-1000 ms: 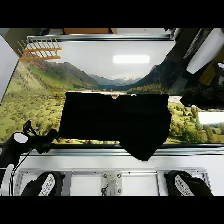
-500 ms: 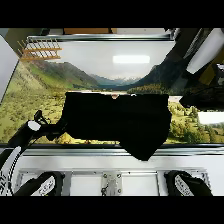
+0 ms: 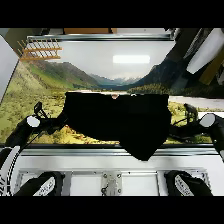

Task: Fold the clothes and pants, and hang the long-sleeved shirts on hangers.

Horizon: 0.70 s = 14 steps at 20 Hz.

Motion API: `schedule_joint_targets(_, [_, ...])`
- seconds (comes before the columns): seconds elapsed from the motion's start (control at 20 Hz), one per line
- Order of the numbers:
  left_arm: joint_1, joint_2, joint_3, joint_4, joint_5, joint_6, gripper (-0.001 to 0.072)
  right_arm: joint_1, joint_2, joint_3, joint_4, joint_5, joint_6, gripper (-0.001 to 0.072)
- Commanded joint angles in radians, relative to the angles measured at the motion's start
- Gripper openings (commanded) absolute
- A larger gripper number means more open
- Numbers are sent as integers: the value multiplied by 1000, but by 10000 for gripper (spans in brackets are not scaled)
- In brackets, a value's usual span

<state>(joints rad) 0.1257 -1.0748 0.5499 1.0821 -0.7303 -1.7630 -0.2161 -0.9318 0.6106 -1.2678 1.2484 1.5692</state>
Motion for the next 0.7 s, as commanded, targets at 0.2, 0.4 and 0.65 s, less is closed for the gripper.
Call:
schedule_joint_targets(0.2, [-2, 37, 3, -1, -16, 25, 9, 24, -104, -179, 156, -134, 17, 536])
schedule_joint_targets(0.4, [-2, 37, 3, -1, -22, 25, 9, 118, -159, -178, 186, -212, 17, 536])
schedule_joint_targets(0.65, [-2, 37, 3, 0, -22, 25, 8, 170, -166, -177, 199, -249, 3, 429])
